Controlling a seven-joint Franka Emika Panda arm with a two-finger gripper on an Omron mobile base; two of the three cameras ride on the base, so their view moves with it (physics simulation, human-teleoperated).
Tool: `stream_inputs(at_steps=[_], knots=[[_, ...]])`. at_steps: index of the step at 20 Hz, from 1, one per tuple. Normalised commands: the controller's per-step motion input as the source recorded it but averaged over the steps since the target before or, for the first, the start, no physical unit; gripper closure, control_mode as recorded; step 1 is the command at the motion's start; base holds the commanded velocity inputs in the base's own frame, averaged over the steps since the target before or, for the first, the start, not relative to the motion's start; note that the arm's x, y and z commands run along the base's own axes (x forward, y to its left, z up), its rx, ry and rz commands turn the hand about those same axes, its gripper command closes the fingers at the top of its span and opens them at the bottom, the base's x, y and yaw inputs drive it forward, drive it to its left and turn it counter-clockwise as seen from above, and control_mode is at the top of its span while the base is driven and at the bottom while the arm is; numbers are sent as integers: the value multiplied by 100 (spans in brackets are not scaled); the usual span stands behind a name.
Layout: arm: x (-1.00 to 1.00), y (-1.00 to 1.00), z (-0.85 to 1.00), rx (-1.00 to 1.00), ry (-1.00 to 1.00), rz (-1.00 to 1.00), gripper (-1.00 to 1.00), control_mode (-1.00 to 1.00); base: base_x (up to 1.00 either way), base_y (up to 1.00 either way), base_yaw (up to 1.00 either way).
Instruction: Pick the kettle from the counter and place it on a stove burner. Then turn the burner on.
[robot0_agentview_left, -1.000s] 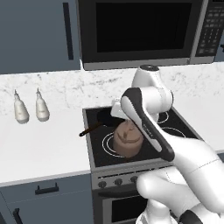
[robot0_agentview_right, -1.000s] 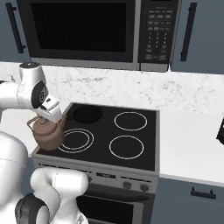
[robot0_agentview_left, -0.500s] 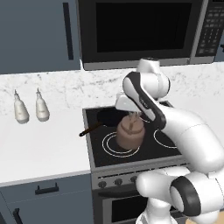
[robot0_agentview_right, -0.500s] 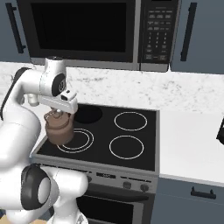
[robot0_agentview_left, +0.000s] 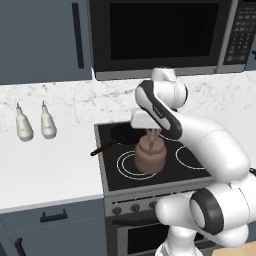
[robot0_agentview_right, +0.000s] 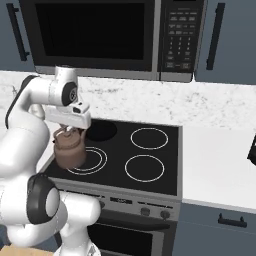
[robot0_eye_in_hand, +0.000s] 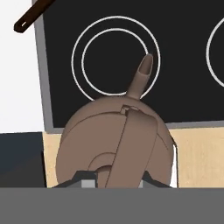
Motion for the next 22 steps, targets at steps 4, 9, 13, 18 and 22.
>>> stream_inputs(at_steps=[4, 9, 13, 18, 22], knots=[[19, 0, -9, -2, 11, 8, 100, -100, 0, 0, 0], [34, -1, -7, -1, 9, 7, 100, -100, 0, 0, 0], [55, -11, -19, 0, 5, 6, 100, -100, 0, 0, 0], [34, -4, -23, 0, 0, 6, 100, -100, 0, 0, 0], [19, 0, -35, 0, 0, 4, 100, -100, 0, 0, 0]])
